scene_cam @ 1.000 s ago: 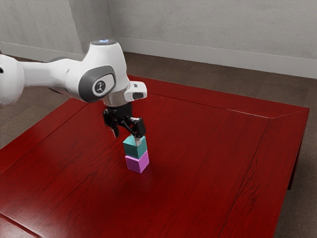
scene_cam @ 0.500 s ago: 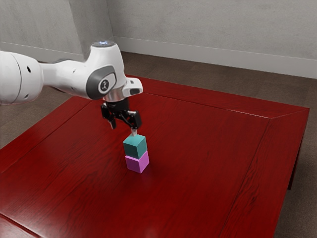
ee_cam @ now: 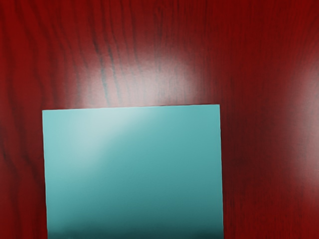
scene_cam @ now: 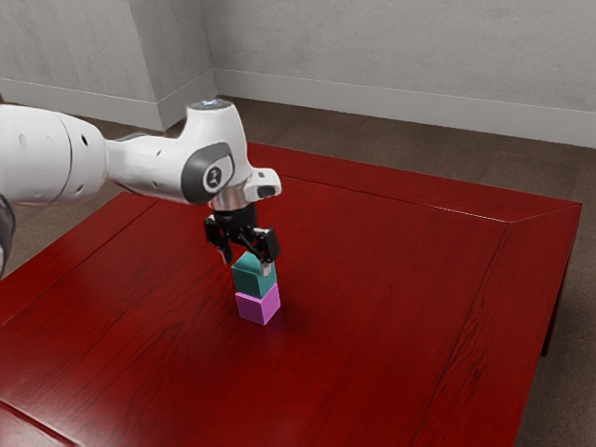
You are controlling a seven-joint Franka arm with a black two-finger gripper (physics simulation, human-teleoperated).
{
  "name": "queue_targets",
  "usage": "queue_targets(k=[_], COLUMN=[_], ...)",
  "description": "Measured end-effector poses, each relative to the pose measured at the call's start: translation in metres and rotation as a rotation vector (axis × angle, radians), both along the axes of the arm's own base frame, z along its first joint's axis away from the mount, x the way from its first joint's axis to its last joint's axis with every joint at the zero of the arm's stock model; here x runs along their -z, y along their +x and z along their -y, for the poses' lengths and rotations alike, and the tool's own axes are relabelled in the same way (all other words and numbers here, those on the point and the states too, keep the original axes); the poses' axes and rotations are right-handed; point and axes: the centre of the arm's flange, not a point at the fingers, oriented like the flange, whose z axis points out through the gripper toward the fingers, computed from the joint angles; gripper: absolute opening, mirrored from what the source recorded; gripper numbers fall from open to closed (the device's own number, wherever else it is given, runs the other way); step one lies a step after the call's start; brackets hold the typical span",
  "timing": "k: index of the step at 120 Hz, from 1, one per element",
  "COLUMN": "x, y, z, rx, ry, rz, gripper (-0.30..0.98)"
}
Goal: Pick up the blue block with one arm, and put the blue block on the table with one arm
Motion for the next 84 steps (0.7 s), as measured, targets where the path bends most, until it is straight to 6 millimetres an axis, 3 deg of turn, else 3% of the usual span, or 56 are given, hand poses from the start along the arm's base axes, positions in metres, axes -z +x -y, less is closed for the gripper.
queue_targets(k=[49, 70, 76, 84], x=[0.04, 0.043, 0.045, 0.047], y=[0.01, 0.017, 0.018, 0.018], z=[-0.009, -0.009, -0.009, -0.009], rx=[-0.016, -0.012, -0.011, -0.01], ry=[0.003, 0.008, 0.008, 0.009], rz=[-0.044, -0.03, -0.031, -0.031], gripper=[0.69, 0.68, 0.63, 0.47])
